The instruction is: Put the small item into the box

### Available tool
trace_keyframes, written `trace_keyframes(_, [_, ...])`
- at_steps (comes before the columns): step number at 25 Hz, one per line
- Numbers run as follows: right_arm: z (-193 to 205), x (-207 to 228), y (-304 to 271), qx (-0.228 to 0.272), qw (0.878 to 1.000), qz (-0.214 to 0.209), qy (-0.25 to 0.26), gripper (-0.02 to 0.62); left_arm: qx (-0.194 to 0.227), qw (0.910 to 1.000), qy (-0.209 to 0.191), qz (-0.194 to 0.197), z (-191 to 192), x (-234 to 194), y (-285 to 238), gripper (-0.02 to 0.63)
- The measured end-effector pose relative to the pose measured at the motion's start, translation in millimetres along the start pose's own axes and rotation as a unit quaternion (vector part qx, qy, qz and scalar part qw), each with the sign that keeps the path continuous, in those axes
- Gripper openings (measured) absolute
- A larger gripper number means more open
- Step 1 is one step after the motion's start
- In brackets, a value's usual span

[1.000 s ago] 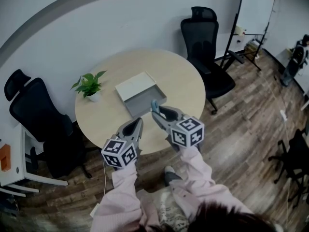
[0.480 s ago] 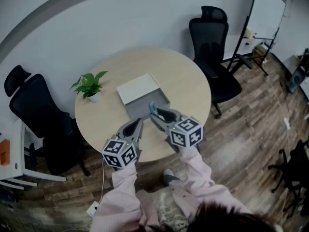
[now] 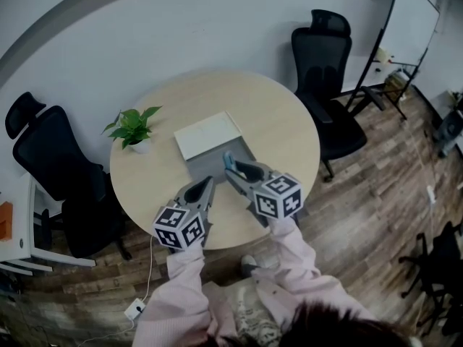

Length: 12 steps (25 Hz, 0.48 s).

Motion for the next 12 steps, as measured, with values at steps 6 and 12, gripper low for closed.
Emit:
trace_keyframes(6, [1.3, 15.8, -11.6, -0.030, 0.999, -0.016, 0.009, 0.127, 0.002, 0.9999, 0.011, -0.013, -6.0, -7.7, -14.5, 0.008])
trace_keyframes(12, [0.8, 31.9, -20.5, -0.038, 0.999, -0.033, 0.005, 0.127, 0.001, 0.9995, 0.022, -0.021, -8.1, -12.7, -29.9, 0.008])
Point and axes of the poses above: the fingertips, and each gripper's own axes: y backward along the fingers, x to its right, z out of its underside, the point moved 5 cm from there along y, backward along the fingers, and after that the axes turned 13 degrees about y, right-handed, at the moved point
